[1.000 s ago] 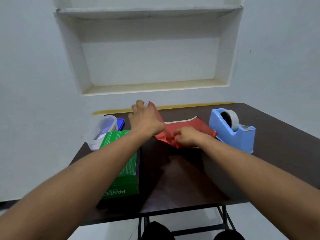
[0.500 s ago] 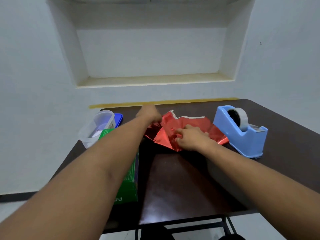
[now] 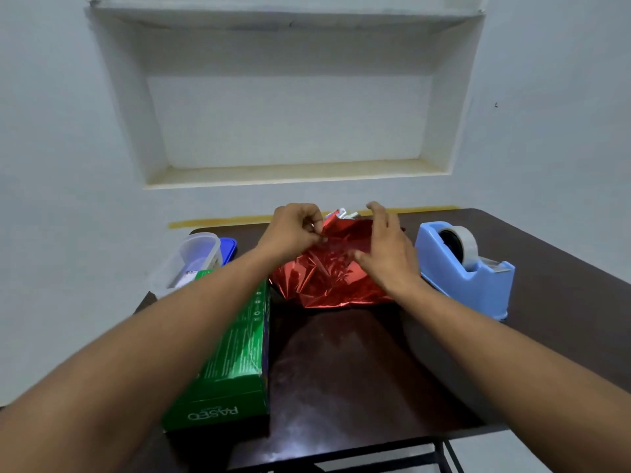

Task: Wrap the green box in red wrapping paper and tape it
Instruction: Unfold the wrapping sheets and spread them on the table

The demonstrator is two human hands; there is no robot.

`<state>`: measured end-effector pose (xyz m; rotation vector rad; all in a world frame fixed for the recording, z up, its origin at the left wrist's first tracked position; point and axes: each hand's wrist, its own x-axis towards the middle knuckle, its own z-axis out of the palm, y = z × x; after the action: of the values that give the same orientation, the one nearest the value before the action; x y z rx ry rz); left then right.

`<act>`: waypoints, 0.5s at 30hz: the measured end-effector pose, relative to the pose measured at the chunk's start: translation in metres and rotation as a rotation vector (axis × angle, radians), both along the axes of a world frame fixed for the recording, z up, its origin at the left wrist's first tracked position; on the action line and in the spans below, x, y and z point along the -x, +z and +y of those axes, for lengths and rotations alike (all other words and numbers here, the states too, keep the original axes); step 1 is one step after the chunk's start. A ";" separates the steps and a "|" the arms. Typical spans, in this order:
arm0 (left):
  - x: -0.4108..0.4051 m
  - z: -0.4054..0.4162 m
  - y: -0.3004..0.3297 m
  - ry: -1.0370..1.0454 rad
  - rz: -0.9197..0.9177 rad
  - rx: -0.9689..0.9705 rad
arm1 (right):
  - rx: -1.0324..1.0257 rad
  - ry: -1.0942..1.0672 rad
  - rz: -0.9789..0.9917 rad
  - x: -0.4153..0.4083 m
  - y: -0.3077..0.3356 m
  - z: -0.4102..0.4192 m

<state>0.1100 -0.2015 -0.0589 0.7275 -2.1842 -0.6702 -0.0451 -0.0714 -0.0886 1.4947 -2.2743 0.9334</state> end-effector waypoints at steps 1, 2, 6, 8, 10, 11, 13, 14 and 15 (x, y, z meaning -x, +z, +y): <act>0.000 0.001 -0.002 -0.002 0.000 0.029 | 0.042 0.021 0.037 0.002 0.004 0.000; 0.000 0.002 -0.004 -0.005 0.008 0.052 | 0.063 0.051 0.045 0.005 0.007 0.000; -0.002 0.006 -0.004 -0.073 -0.022 0.060 | 0.136 0.138 -0.062 0.007 0.010 -0.002; -0.005 0.012 0.003 -0.141 -0.079 -0.085 | 0.191 0.160 -0.053 0.005 0.008 -0.001; -0.002 0.015 0.012 -0.194 -0.052 -0.395 | 0.243 0.160 -0.020 0.003 0.010 0.001; 0.000 0.015 0.015 -0.179 -0.036 -0.536 | 0.256 0.160 -0.011 0.002 0.011 0.003; 0.004 0.012 0.018 -0.135 -0.073 -0.654 | 0.258 0.170 -0.004 0.001 0.013 0.004; 0.004 0.013 0.019 -0.144 -0.139 -0.643 | 0.253 0.180 0.006 0.001 0.013 0.004; 0.004 0.012 0.017 -0.184 -0.220 -0.631 | 0.248 0.194 0.027 0.001 0.013 0.005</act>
<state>0.1056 -0.1892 -0.0415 0.9535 -2.2608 -1.4734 -0.0460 -0.0664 -0.0753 1.6234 -1.9353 1.1923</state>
